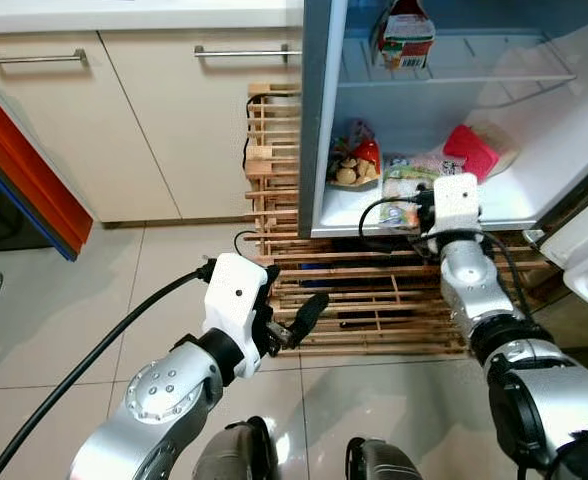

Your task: Restocking fridge

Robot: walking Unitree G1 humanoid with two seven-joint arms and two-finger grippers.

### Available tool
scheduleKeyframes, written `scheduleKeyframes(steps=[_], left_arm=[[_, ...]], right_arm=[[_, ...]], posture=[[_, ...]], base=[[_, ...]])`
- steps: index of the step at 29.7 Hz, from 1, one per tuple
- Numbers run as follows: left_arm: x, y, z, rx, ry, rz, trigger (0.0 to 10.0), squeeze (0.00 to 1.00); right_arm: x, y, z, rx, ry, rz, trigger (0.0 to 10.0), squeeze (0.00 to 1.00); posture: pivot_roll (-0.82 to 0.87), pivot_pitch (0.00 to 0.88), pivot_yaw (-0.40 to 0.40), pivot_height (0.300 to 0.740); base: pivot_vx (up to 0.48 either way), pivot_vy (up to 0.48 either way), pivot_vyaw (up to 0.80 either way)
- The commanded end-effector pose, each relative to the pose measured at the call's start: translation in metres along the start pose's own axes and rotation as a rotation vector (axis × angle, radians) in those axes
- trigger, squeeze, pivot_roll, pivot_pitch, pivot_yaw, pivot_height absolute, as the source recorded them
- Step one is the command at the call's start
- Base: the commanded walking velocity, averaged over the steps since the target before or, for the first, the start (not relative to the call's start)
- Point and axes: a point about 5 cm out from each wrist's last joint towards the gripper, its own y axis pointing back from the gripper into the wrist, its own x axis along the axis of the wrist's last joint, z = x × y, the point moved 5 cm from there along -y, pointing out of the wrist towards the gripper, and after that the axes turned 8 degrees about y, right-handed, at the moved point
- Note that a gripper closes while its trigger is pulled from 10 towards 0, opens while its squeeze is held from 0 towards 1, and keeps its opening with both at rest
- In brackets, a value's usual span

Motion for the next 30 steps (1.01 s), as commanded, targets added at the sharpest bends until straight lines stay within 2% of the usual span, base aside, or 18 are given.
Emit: scheduleKeyframes(steps=[1,2,7,11,12,15,19,24,26,30], left_arm=[[0.001,0.000,0.003,-0.004,-0.002,0.001,10.0,0.00],[0.001,-0.001,0.003,-0.004,-0.001,0.003,10.0,0.00],[0.002,-0.002,0.004,-0.005,0.000,0.006,10.0,0.00],[0.002,-0.005,0.004,0.002,-0.001,0.016,10.0,0.00],[0.003,-0.005,0.003,0.002,-0.002,0.019,10.0,0.00],[0.004,-0.010,0.001,0.007,-0.010,0.035,10.0,0.00],[-0.001,-0.018,-0.001,-0.011,-0.039,0.028,10.0,0.00],[-0.004,-0.019,-0.014,-0.003,-0.065,0.013,10.0,0.00],[-0.003,-0.018,-0.017,0.002,-0.071,0.015,10.0,0.00],[-0.001,-0.017,-0.020,0.018,-0.076,0.030,10.0,0.00]], right_arm=[[0.010,-0.003,0.007,-0.017,0.082,0.057,10.0,1.00],[0.010,-0.003,0.009,-0.021,0.112,0.060,10.0,1.00],[0.008,-0.004,0.012,-0.027,0.144,0.048,10.0,1.00],[0.004,0.000,0.021,-0.087,0.167,0.050,10.0,1.00],[0.004,0.002,0.021,-0.097,0.167,0.064,10.0,0.00],[-0.001,0.013,0.020,-0.107,0.132,0.087,10.0,0.00],[-0.016,0.031,0.013,-0.128,0.013,0.047,10.0,0.00],[-0.031,0.049,-0.007,-0.124,-0.093,-0.022,10.0,0.00],[-0.037,0.049,-0.014,-0.124,-0.159,-0.066,10.0,0.00],[-0.046,0.048,-0.022,-0.167,-0.368,-0.195,10.0,0.00]], posture=[[0.05,0.220,0.022,0.740],[0.05,0.219,0.021,0.740],[0.04,0.217,0.013,0.740],[0.04,0.208,-0.007,0.740],[0.03,0.207,-0.009,0.740],[0.01,0.190,-0.016,0.740],[-0.02,0.168,-0.019,0.740],[-0.02,0.149,-0.013,0.740],[-0.01,0.145,-0.014,0.740],[0.00,0.147,-0.024,0.740]], base=[[0.000,0.000,0.00],[0.000,0.000,0.00],[0.000,0.000,0.00],[0.000,0.000,0.00],[0.000,0.000,0.00],[0.000,0.000,0.00],[0.000,0.000,0.00],[0.000,0.000,0.00],[0.000,0.000,0.00],[0.000,0.000,0.00]])
